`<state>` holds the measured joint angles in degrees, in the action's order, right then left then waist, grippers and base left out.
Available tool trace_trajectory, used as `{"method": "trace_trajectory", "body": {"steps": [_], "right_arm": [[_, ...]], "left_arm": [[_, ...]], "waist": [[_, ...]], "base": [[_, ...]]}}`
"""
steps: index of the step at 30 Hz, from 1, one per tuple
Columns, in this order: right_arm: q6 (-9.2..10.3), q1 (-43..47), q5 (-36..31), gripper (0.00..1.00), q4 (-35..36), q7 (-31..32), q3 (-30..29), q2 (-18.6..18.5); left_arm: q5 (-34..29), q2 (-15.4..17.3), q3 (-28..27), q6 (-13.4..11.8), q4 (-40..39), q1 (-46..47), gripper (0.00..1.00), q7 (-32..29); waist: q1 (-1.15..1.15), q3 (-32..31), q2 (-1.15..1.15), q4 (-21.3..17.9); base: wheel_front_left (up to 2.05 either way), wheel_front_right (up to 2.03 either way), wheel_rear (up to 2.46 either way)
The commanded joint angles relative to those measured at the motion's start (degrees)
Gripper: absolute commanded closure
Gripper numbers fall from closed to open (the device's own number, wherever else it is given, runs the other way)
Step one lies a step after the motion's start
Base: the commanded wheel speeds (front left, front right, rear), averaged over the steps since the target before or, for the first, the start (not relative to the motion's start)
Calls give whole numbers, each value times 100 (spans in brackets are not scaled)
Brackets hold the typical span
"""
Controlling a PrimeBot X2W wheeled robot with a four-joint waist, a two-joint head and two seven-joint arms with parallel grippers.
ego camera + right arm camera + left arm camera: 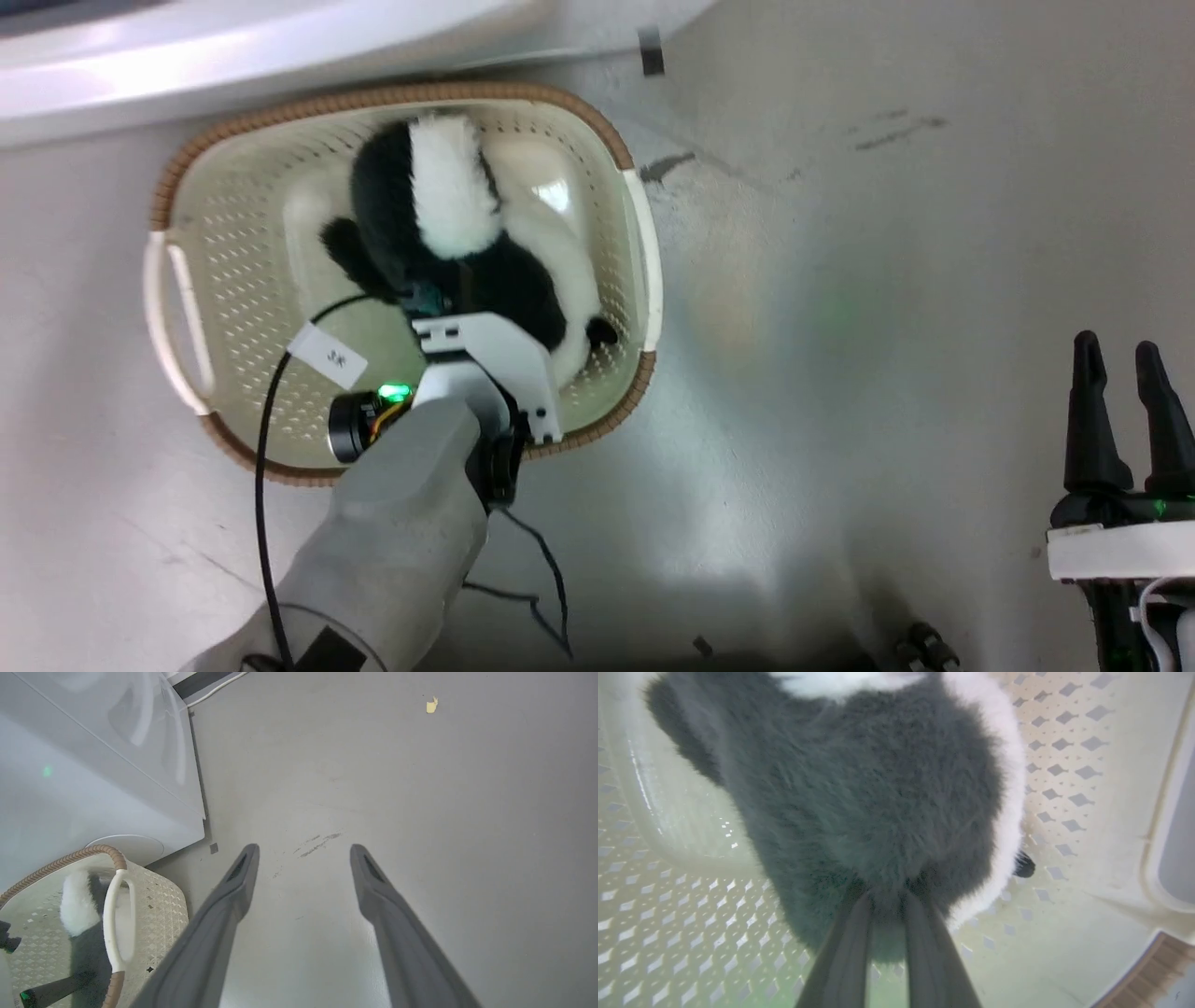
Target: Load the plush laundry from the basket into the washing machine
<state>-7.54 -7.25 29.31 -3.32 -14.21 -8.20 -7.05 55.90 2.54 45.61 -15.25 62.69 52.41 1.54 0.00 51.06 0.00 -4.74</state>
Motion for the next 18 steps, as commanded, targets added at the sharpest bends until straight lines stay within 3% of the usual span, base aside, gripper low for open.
{"method": "trace_trajectory", "body": {"steps": [1, 13, 18], "right_arm": [[5, -119, -5, 0, -37, 3, 36, -39], [5, 21, -180, 0, -390, 51, 140, -3], [5, 226, -354, 0, -691, 126, 85, 99]], "left_arm": [[81, 34, 75, 95, -31, -147, 100, 9], [665, 34, 153, 427, -198, -719, 100, 388], [1009, 34, 178, 612, -372, -1229, 100, 772]], "waist": [[0, -262, 0, 127], [0, -1464, 0, 487], [0, -2347, 0, 740]], "base": [[0, 0, 0], [0, 0, 0], [0, 0, 0]]}}
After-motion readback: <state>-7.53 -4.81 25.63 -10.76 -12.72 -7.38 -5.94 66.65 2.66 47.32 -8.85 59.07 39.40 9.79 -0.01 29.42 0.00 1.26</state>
